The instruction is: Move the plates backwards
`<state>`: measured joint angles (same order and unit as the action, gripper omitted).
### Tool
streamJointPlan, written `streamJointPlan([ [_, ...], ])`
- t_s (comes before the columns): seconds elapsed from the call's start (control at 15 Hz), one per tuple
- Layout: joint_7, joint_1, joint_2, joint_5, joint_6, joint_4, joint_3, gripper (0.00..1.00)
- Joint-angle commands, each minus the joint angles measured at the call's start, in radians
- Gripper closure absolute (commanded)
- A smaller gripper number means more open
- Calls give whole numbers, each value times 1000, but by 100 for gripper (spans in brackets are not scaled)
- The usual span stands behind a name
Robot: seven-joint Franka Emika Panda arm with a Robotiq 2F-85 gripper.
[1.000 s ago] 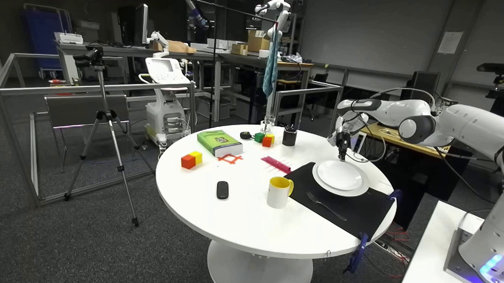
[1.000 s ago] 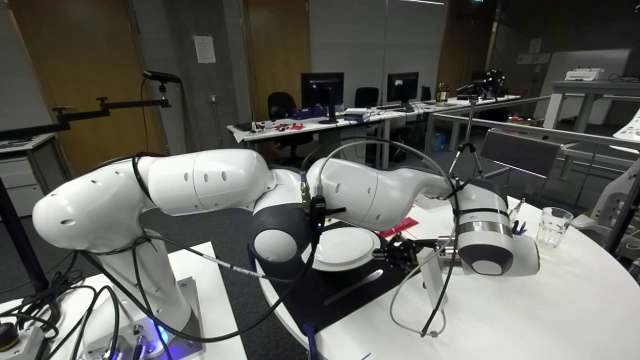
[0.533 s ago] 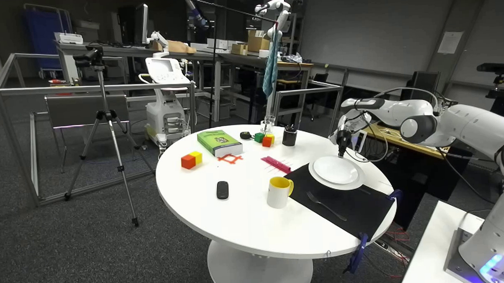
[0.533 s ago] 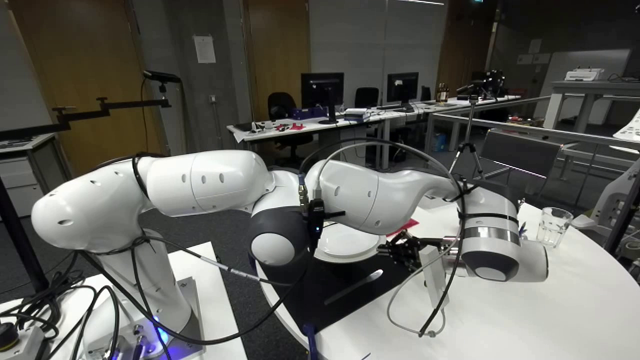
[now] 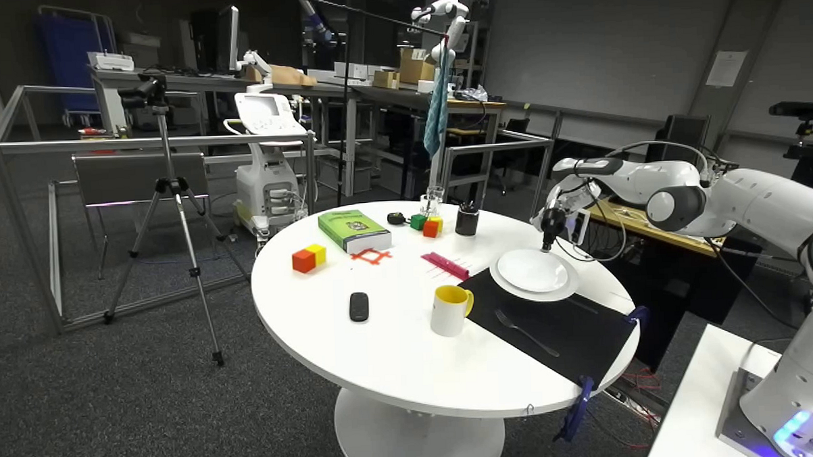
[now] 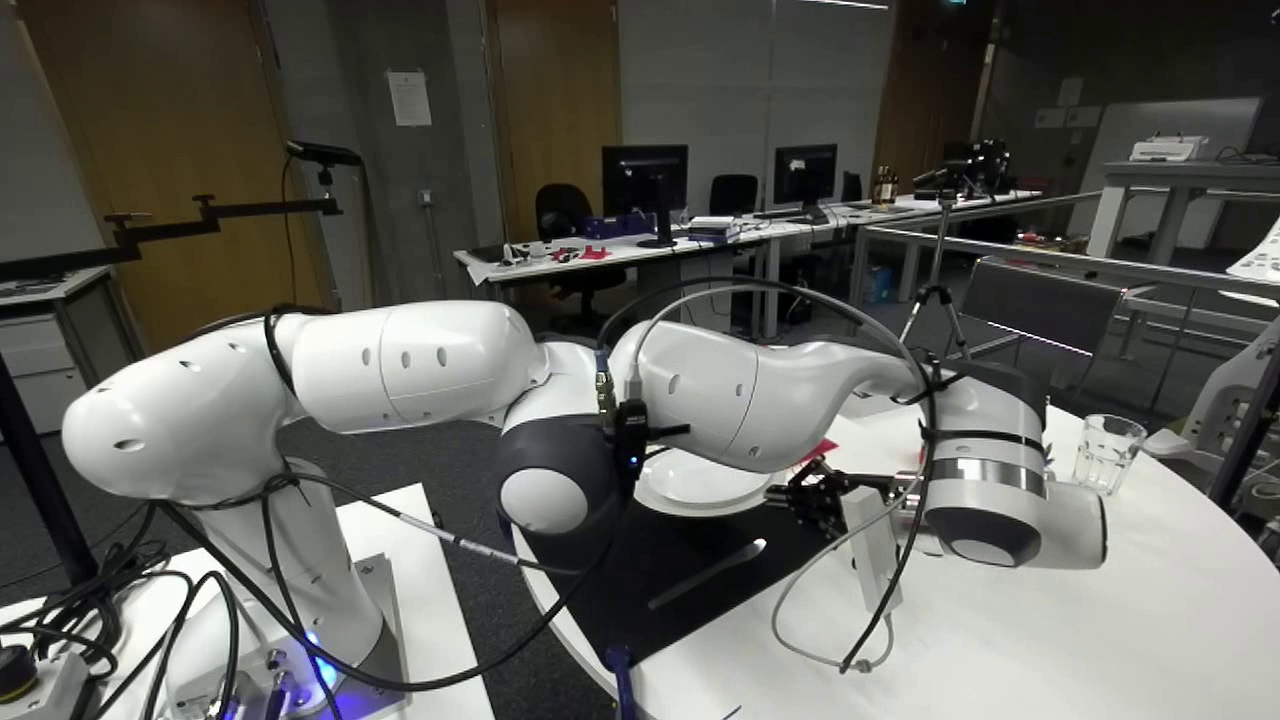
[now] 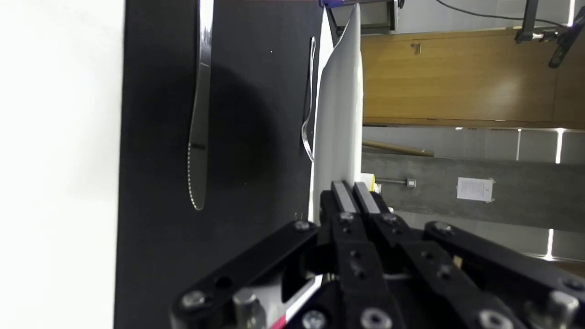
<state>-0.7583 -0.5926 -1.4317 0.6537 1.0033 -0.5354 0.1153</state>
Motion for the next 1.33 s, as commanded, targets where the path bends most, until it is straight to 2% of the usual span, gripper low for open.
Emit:
streamJointPlan([
  [0.0, 78, -29, -7, 61, -14, 35, 42, 99],
  [1.27, 237, -54, -17, 178, 155, 36, 46, 99],
])
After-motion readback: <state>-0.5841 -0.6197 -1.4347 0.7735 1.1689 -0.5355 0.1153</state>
